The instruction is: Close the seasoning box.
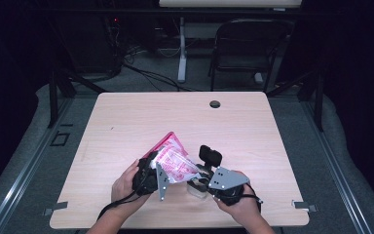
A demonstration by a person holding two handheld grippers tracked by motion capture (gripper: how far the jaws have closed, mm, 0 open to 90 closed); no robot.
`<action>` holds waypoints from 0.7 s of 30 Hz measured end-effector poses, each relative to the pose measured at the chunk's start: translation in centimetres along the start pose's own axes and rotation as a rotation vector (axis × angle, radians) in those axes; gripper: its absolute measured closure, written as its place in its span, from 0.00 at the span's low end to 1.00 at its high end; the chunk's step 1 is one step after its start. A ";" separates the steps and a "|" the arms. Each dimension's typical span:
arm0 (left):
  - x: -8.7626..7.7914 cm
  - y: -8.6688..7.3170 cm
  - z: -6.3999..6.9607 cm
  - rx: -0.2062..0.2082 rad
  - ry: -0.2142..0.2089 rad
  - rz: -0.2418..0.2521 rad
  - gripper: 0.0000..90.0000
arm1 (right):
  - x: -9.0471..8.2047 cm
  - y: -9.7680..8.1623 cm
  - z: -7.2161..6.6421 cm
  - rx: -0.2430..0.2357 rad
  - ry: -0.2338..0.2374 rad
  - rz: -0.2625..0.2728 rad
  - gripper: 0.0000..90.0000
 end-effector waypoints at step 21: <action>-0.4 0.4 -0.5 0.060 0.039 -0.011 0.74 | 0.1 -0.4 0.0 0.016 0.006 -0.003 1.00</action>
Point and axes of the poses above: each handheld gripper's, and its own axes: x roughly forward along the jaws, y roughly out of its top, z roughly to its right, the point moved 7 cm from there along x, roughly forward along the jaws, and after that the axes turned 6 degrees about x, right-handed, at the moved point
